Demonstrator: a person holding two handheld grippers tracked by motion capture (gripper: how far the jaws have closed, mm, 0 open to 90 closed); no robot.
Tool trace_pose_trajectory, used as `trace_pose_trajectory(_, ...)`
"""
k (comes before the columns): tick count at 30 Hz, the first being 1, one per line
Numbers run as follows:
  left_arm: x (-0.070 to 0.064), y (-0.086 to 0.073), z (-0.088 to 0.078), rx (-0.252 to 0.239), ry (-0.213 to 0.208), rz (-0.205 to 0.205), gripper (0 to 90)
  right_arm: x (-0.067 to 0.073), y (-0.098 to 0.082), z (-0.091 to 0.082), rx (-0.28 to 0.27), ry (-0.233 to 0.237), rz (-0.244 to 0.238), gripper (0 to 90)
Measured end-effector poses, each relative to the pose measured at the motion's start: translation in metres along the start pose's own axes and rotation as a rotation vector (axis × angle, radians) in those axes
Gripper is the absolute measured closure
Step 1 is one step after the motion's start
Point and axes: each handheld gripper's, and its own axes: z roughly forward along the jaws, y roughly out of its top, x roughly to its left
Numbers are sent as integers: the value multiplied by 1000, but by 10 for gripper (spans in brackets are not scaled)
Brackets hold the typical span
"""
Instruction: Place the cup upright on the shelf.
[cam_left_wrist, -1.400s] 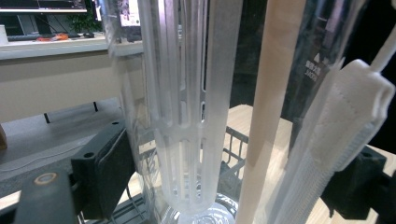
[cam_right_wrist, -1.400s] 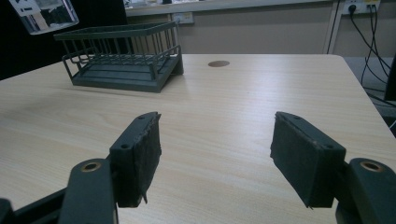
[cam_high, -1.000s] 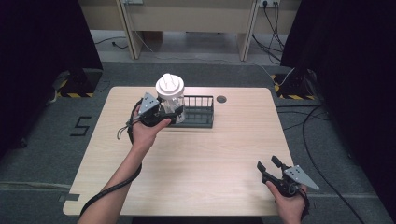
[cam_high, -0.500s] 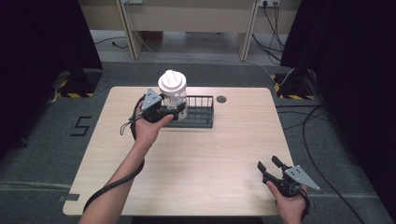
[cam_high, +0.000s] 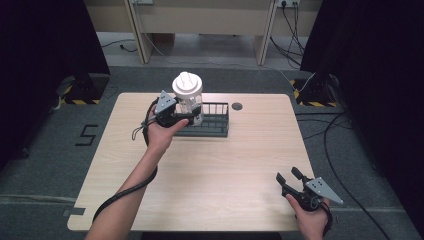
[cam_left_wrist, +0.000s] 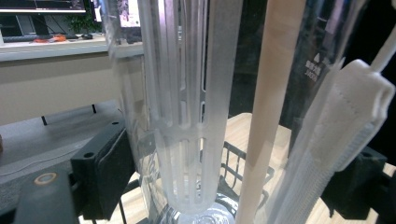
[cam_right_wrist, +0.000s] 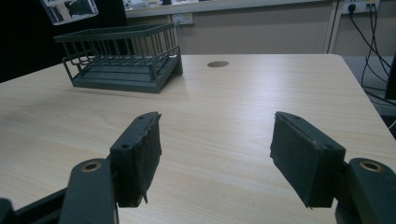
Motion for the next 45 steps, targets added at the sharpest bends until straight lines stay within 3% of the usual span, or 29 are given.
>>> trace_pose_trajectory(45,11,0,38,33,30,-28,152,-1,0,-1,-2,6,7,338)
